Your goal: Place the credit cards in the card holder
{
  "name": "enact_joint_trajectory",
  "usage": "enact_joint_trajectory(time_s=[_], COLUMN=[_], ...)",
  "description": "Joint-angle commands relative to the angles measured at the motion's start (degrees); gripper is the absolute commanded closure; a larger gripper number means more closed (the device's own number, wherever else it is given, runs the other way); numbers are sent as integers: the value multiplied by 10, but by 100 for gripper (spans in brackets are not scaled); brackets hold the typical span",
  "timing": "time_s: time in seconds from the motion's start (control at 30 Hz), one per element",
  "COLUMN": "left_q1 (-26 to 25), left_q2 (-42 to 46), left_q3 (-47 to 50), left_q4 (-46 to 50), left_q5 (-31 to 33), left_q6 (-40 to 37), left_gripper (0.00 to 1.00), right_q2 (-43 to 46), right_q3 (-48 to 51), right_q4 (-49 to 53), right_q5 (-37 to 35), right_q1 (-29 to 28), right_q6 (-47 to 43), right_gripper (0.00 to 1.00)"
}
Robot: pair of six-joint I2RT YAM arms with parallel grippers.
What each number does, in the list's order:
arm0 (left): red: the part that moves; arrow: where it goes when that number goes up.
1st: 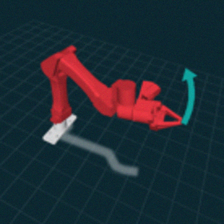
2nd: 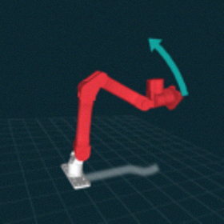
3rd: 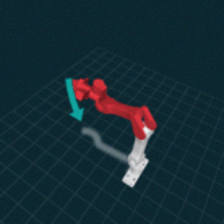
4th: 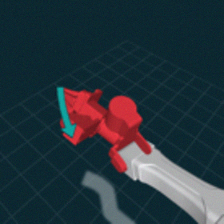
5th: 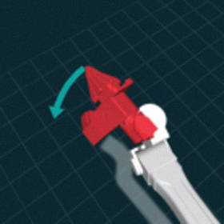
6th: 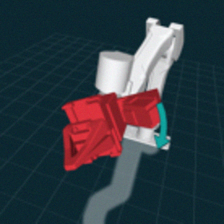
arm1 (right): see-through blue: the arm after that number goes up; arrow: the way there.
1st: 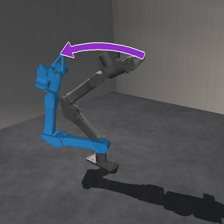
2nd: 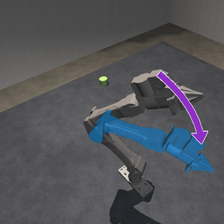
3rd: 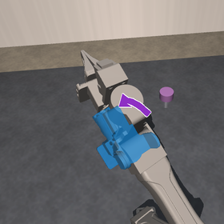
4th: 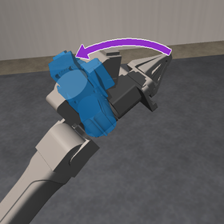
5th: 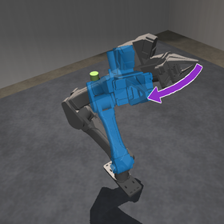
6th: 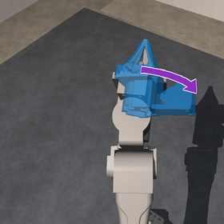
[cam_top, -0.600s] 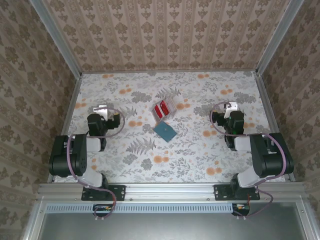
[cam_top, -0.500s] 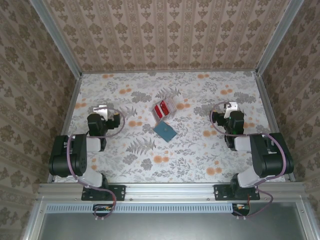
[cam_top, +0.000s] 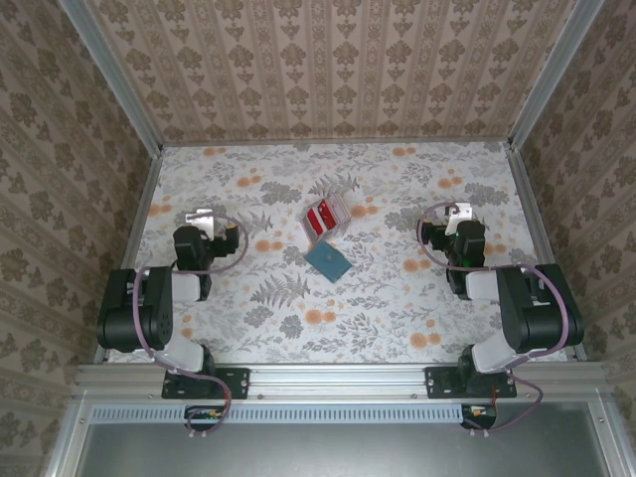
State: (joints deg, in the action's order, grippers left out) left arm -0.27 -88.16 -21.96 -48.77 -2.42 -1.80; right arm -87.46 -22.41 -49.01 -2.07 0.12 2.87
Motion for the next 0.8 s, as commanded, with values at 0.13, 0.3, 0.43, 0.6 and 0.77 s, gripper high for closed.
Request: enact_joint_trajectory(time_s=[0.13,0.3,0.43,0.6,0.77], left_q1=[3,3,3,3,3], left_q2=[1,1,1,1,1], left_q3=[-14,-14,-14,-14,-14], left_q4=[0,-1,0,0,0], left_q5=[-9,-8,-9,-8,-8], left_q6=[-15,-15,-15,-15,-15], left_gripper=[0,0,0,0,0], right_q2=[0,0,0,0,0], right_q3=[-11,-11,-11,-11,-11], right_q4=[5,6,7,7,5], right_q5=[7,8,8,6,-2], right_q1=[-1,-1,-1,-3,-6], right_q6=[-8,-8,-8,-9,-11], right_gripper=[0,0,0,0,0])
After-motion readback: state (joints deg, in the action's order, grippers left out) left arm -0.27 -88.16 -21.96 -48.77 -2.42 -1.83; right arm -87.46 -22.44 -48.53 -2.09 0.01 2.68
